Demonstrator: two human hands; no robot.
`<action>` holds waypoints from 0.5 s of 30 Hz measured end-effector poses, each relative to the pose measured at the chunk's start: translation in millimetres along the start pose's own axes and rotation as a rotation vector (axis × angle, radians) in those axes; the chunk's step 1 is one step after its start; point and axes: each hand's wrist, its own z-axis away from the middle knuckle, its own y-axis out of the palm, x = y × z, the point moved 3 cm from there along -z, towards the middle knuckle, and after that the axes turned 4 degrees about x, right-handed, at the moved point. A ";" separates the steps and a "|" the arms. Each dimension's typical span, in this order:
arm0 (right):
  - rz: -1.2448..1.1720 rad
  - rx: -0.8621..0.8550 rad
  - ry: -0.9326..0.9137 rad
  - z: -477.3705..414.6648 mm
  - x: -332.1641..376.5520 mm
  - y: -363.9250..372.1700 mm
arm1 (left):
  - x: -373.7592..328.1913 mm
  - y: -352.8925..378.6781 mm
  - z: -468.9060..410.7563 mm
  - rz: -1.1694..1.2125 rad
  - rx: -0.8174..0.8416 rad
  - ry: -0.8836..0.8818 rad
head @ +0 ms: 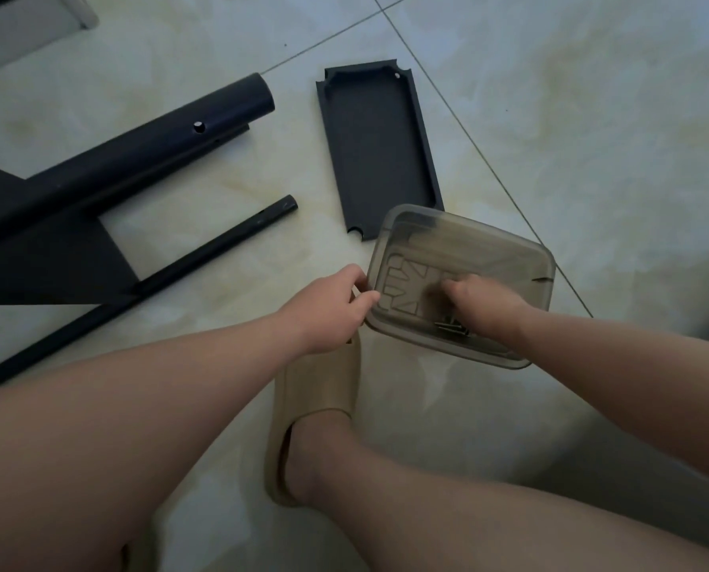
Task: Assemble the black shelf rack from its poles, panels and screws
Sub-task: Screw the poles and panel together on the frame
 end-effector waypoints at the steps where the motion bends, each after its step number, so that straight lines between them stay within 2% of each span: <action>1: -0.018 -0.011 -0.002 2.2 0.5 -2.9 | -1.1 0.1 0.4 0.002 0.008 -0.007; 7: -0.205 -0.171 0.004 36.8 14.0 -52.6 | -14.1 -17.8 15.5 -0.067 -0.009 -0.121; 10: -0.381 -0.315 0.034 60.8 23.9 -90.5 | -22.6 -38.9 33.1 -0.083 -0.003 -0.142; 15: -0.657 -0.476 0.001 112.3 58.0 -145.1 | -30.6 -84.9 79.1 0.081 -0.045 -0.223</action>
